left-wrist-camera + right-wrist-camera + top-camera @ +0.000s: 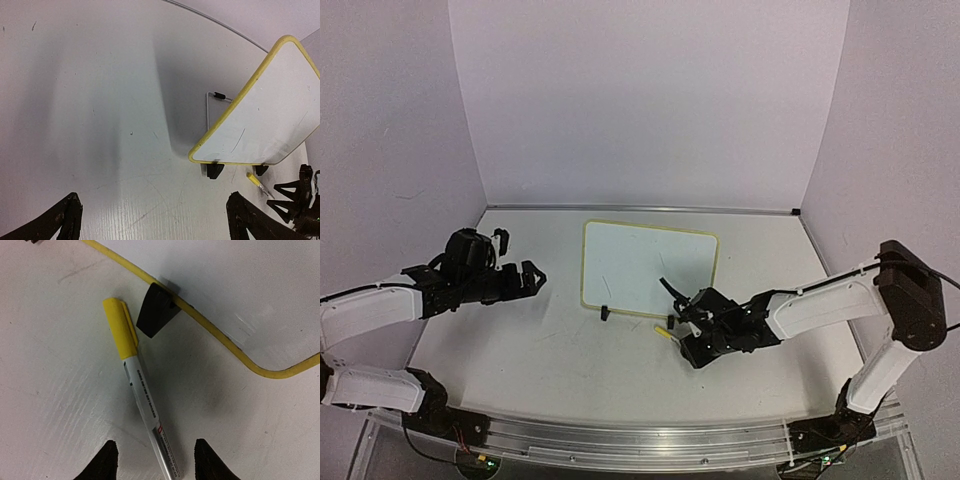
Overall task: Write a sentence on the whiteboard
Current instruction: Pick up the whiteboard marker from the center of the board.
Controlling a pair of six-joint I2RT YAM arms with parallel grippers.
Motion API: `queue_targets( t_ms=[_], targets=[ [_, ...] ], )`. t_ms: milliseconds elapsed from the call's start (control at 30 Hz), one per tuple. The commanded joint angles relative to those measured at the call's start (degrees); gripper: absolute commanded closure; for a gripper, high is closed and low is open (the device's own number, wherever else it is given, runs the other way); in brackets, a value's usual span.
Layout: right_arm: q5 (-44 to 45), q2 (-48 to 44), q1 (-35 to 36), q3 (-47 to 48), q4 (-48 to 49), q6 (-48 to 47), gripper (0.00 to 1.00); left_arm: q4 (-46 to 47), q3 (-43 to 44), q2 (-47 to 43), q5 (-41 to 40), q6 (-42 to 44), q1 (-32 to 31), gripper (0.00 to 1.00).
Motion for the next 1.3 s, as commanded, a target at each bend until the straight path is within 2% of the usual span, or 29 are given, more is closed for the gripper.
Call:
queue_targets(
  t_ms=[0,67,333,500,667,1000,1133,1200,1267],
  targets=[
    [1.93,2.63,0.40,2.70,-0.07,-0.75,0.59,1.16,0.91,0.37,3.46,1.08,-0.19,0.01],
    [1.96,3.59,0.59,3.03,-0.05,-0.95,0.64,1.59,1.49,1.01,4.85,1.13,-0.19,0.01],
    [3.32,6.03,1.66,3.51,-0.07,-1.38,1.00,2.35,2.86,1.89,8.51,-0.13,-0.69,0.01],
    [2.80,2.63,4.34,4.25,-0.36,-3.20,1.00,3.25,2.93,1.34,12.64,-3.10,-2.15,0.01],
    [1.35,-2.28,8.84,7.88,-2.03,-5.87,1.00,4.93,3.28,1.37,16.69,-7.48,-6.78,0.01],
    [4.84,-3.07,14.54,17.01,-3.15,-9.39,1.00,8.28,7.88,6.95,24.43,-11.93,-15.11,0.01],
    [7.16,-2.73,15.43,19.12,-3.15,-10.39,1.00,9.41,8.78,9.17,25.42,-12.06,-15.92,0.01],
    [8.05,-2.58,15.79,19.82,-3.15,-11.00,1.00,9.98,8.86,10.07,25.80,-12.32,-16.02,0.03],
    [8.63,-2.60,16.20,20.24,-3.15,-11.39,1.00,10.63,8.87,11.18,26.58,-13.01,-16.12,0.11]
  ],
)
